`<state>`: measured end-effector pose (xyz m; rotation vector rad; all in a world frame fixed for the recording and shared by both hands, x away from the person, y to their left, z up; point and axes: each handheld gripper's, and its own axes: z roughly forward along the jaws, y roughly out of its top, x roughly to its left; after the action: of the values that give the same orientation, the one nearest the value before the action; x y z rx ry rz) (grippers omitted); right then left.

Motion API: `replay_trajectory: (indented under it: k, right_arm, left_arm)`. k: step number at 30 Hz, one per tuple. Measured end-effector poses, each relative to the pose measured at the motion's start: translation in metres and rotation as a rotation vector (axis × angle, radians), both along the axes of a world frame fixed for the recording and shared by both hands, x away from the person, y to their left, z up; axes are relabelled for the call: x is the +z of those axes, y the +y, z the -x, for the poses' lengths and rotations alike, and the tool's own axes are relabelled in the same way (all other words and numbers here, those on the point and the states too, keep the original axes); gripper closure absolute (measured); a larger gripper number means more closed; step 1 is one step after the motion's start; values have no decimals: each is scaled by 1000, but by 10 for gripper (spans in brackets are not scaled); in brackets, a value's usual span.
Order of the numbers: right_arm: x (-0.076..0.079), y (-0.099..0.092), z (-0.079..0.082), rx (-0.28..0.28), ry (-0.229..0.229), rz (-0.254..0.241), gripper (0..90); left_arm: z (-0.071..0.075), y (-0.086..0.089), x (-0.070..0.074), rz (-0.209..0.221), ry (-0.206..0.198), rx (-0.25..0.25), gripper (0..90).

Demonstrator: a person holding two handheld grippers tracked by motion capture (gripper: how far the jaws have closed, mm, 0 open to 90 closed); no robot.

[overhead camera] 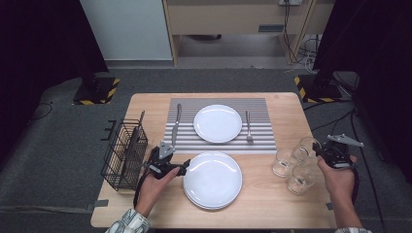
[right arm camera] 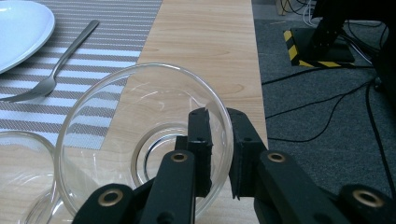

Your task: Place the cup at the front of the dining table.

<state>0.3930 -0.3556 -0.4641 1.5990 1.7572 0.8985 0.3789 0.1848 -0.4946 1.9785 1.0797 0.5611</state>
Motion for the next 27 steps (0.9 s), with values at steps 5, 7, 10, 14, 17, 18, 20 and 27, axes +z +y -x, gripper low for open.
replay_trajectory:
  k: [5, 7, 10, 14, 17, 18, 20, 27]
  right_arm:
    - [3, 1, -2, -1, -7, 3, 812]
    - [5, 1, -2, 0, -12, 4, 812]
    - [9, 1, -4, -3, -17, 3, 812]
    - [13, 2, -5, -4, -21, 1, 812]
    - [15, 2, -6, -3, -24, 5, 812]
    - [16, 2, -6, -2, -24, 7, 812]
    - [18, 2, -7, -2, -25, 7, 812]
    - [25, 3, -9, -8, -28, 13, 812]
  left_arm:
    - [0, 1, 1, 6, -4, 3, 77]
    - [0, 1, 1, 4, -2, 0, 77]
    - [0, 0, 1, 4, -2, 0, 77]
    - [1, -1, 0, 2, 0, 0, 76]
    - [1, -1, 1, 5, -1, -1, 76]
    - [1, -1, 1, 5, -2, -1, 76]
    - [1, -2, 1, 7, -3, -3, 76]
    - [-2, -4, -3, -9, 13, -17, 75]
